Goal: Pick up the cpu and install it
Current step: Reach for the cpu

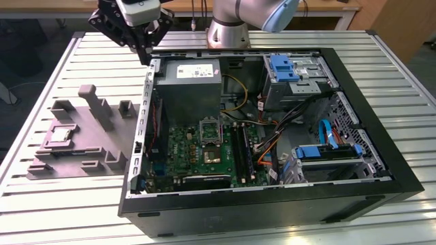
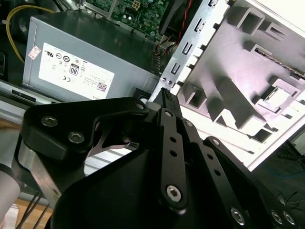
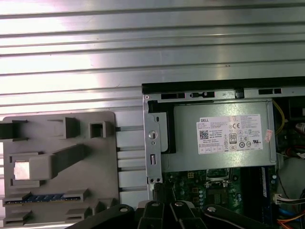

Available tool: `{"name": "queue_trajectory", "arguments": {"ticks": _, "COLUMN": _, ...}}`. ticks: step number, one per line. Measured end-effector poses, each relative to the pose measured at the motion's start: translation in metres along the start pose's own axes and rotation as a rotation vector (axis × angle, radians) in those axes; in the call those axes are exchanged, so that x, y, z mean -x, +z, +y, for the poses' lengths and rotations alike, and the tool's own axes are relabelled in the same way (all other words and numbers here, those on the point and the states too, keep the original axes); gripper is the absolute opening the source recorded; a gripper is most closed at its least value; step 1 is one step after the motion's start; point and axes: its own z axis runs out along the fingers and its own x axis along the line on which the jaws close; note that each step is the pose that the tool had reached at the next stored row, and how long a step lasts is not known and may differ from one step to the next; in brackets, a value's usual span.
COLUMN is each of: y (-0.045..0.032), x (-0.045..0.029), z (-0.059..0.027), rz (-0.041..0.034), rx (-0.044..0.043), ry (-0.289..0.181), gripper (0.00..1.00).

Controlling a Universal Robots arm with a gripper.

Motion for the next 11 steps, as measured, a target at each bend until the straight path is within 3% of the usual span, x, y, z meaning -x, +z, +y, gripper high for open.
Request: {"name": "queue_trajectory", "arguments": {"ticks": 11, "y": -0.0001, "x": -0.0029, "z": -0.0002, "rz": 0.0, "rx": 0.0, "ry": 0.0, "gripper": 0.11}}
